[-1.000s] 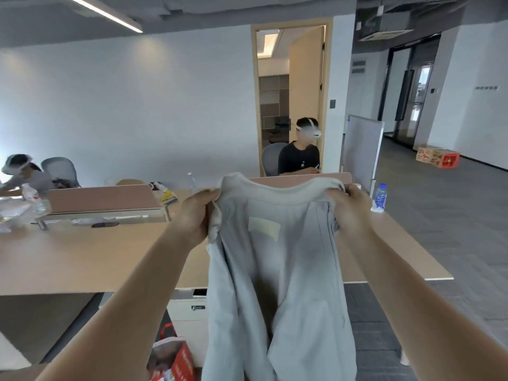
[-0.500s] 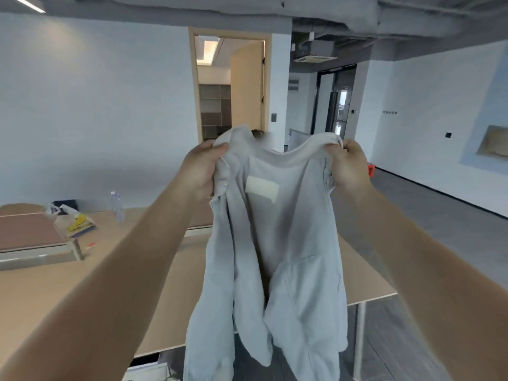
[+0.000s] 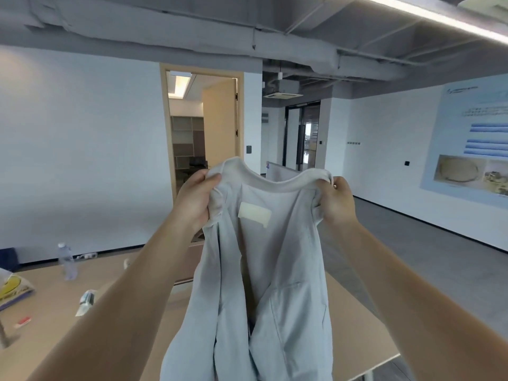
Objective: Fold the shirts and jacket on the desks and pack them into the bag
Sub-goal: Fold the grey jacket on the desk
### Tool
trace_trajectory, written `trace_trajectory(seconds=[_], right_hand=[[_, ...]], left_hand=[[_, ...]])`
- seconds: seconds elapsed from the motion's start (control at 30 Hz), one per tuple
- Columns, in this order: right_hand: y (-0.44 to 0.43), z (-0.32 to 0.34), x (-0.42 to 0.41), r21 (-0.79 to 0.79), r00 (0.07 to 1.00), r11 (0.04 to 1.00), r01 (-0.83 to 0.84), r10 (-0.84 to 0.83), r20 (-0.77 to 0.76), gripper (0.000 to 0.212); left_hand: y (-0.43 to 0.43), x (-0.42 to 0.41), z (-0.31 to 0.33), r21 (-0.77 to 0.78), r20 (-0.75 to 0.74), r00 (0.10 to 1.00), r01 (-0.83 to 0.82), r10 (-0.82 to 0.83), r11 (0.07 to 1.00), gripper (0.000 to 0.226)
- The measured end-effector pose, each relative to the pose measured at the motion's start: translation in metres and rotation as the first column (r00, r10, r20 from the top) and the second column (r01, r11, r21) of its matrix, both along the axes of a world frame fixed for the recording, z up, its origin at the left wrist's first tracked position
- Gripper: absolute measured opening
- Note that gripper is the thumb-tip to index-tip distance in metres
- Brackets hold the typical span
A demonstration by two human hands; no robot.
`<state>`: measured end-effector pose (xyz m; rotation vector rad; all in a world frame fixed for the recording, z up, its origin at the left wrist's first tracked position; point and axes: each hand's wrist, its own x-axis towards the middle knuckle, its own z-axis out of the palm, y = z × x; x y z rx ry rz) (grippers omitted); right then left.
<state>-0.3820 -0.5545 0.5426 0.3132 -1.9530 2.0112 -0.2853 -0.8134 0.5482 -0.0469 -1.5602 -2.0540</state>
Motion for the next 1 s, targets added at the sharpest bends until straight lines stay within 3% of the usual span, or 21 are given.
trace_trajectory(seconds=[0.23,0.4,0.53,0.7,1.0], right_hand=[[-0.049,-0.028,-0.092,-0.06,0.999,0.997,-0.044,0.045,0.01,0.012],[-0.098,-0.056,-0.183,-0.072,0.988,0.989,-0.13,0.136,0.078,0.016],[-0.138,-0.073,-0.247,-0.04,0.967,0.977,-0.212,0.215,0.136,0.013],[-0.167,-0.091,-0.303,0.023,0.931,0.948,-0.319,0.308,0.193,0.01],[-0.169,-0.143,-0.311,0.287,0.885,0.846,-0.45,0.381,0.266,0.017]], left_hand=[[-0.044,-0.063,-0.018,-0.027,0.017,0.998,-0.058,0.058,0.998,0.011],[-0.088,-0.134,-0.041,-0.114,0.036,0.999,0.011,-0.007,0.993,0.044],[-0.11,-0.19,-0.054,-0.065,0.105,0.993,-0.041,0.048,0.997,0.047],[-0.13,-0.232,-0.073,-0.23,0.26,0.945,-0.14,0.2,0.963,0.027],[-0.139,-0.236,-0.145,-0.363,0.445,0.837,-0.156,0.318,0.919,0.018]])
